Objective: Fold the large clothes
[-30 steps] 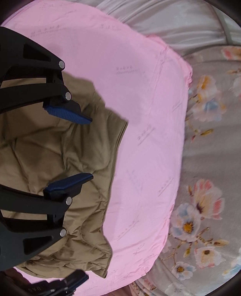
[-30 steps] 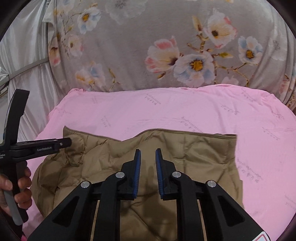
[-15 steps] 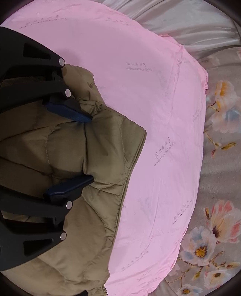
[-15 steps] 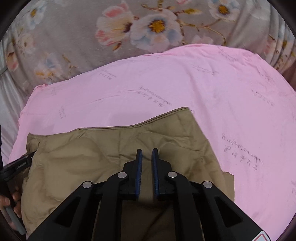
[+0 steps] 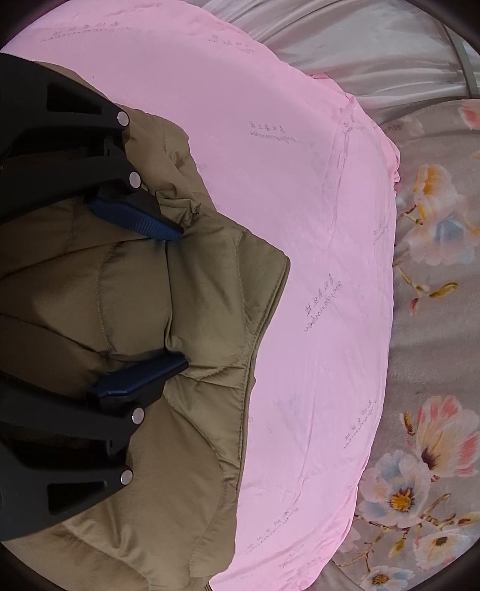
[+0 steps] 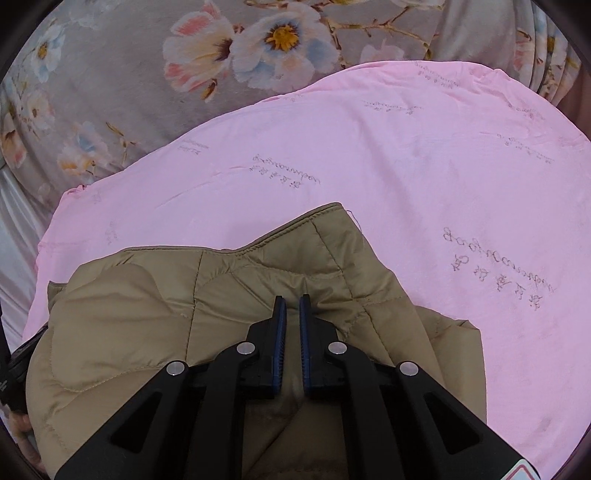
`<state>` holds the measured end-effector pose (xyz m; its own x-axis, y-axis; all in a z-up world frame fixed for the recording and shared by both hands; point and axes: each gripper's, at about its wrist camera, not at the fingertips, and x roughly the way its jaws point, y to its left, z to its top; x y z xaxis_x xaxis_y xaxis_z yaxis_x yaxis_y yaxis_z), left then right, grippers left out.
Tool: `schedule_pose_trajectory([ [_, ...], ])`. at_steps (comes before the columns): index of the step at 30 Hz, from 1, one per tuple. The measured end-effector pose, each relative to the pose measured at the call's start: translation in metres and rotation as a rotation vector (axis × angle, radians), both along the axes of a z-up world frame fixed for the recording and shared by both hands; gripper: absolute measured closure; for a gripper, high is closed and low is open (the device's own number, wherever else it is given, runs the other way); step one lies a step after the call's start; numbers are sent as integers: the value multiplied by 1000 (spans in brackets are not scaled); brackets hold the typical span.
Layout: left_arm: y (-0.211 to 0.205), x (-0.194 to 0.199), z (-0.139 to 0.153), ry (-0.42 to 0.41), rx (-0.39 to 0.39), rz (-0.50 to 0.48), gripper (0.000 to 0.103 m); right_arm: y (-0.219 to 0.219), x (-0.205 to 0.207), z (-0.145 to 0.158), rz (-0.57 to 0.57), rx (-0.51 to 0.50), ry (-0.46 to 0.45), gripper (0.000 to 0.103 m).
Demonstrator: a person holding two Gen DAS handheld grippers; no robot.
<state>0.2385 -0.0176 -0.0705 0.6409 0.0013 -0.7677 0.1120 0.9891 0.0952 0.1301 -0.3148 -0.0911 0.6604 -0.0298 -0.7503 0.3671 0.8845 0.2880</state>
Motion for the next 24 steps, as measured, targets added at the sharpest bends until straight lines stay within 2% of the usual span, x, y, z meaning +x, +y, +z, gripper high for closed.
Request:
schedule_pose_trajectory([
  [5, -1, 1, 0, 0, 13, 2, 39, 0, 1, 0, -3, -6, 12, 100],
  [6, -2, -1, 3, 4, 16, 6, 39, 3, 2, 4, -7, -32, 30, 96],
  [7, -1, -3, 7, 11, 15, 17, 40, 8, 0, 10, -15, -53, 41, 85],
  [10, 0, -27, 34, 20, -98, 12, 42, 36, -18, 44, 47, -18, -68, 85],
  [12, -9, -42, 47, 13, -129, -12, 42, 71, -26, 69, 117, -91, -120, 85],
  [14, -24, -58, 56, 5, -150, -56, 42, 100, -26, 81, 185, -143, -130, 85],
  [18, -51, -72, 46, 9, -72, -72, 42, 132, -21, 73, 247, -199, -91, 85],
  [24, -52, -76, 27, 15, -54, -54, 40, 134, -21, 46, 248, -174, -47, 87],
])
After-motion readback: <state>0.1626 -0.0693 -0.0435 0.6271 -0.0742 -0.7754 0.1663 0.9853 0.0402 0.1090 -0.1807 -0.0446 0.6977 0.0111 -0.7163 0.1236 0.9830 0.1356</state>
